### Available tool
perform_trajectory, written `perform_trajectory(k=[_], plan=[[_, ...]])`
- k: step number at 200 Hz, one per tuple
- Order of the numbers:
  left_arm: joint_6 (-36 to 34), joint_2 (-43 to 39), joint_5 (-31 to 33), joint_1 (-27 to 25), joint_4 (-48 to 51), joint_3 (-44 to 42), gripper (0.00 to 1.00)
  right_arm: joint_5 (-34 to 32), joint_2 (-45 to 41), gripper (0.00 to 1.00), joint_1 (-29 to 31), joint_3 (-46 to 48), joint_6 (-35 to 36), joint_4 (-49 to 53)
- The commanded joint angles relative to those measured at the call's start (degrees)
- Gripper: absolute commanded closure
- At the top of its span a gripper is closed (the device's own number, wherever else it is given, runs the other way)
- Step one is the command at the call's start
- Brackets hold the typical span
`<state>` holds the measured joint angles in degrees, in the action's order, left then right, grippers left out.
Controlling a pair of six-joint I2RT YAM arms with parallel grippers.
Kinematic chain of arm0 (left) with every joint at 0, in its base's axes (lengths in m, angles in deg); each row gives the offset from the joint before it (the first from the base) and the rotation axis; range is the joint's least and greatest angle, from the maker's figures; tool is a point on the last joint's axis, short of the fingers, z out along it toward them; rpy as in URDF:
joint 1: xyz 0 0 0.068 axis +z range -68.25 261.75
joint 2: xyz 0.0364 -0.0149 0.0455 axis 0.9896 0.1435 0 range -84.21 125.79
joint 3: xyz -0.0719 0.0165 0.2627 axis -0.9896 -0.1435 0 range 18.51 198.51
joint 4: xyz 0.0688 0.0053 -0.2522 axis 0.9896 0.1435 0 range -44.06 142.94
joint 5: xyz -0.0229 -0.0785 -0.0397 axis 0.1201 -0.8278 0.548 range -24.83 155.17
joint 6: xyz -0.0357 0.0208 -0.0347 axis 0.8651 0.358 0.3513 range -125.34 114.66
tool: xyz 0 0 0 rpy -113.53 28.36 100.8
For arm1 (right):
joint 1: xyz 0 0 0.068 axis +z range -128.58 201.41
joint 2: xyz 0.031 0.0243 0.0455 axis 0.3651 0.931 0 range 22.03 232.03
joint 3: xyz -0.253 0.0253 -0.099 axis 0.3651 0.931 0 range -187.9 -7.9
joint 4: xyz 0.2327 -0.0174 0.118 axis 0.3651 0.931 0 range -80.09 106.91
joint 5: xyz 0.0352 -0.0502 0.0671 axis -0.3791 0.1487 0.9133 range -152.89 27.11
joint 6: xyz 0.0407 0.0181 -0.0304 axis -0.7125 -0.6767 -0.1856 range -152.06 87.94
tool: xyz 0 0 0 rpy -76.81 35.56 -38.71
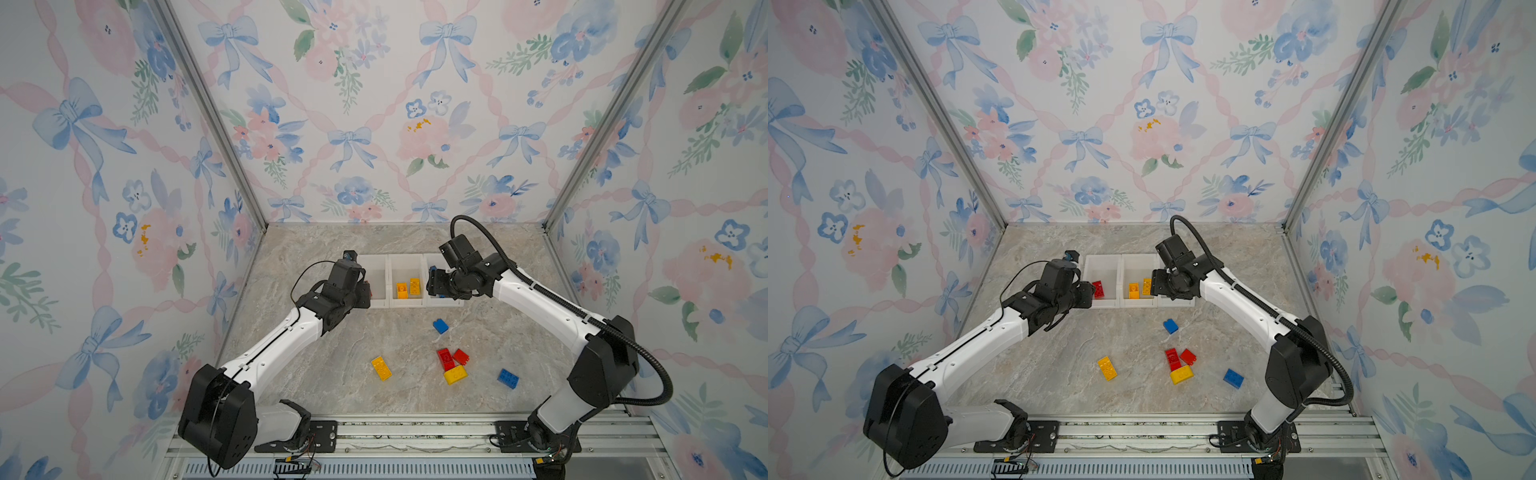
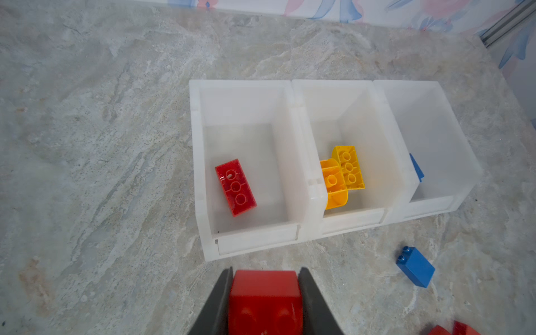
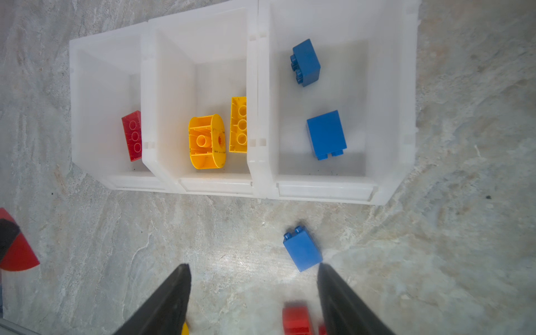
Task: Sort the legos into containers by color
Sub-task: 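Lift the red brick into the nearest-end bin and open the left gripper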
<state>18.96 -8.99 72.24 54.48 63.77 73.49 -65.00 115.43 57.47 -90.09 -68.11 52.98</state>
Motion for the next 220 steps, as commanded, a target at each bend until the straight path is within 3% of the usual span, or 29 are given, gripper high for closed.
perform_trajectory(k=[1, 160, 179, 220], plan=[[-0.5, 3.9, 0.5, -0.4, 0.2, 3.3, 0.81, -0.1, -3.0, 0.28, 0.7, 1.7, -2.2, -0.4], [-2.2, 29.6, -1.0, 0.1, -5.7, 17.4, 0.82, -3.7, -9.8, 0.25, 0.7, 5.0, -3.8, 2.6], [-2.2, 30.9, -1.2, 0.1, -5.7, 18.0, 0.79, -3.7, -9.6, 0.25, 0.5, 5.0, -3.8, 2.8], [-2.3, 31.7, -0.9, 0.1, -5.6, 18.3, 0.63, -3.3, -8.8, 0.25, 0.1, 5.0, -3.9, 2.3]])
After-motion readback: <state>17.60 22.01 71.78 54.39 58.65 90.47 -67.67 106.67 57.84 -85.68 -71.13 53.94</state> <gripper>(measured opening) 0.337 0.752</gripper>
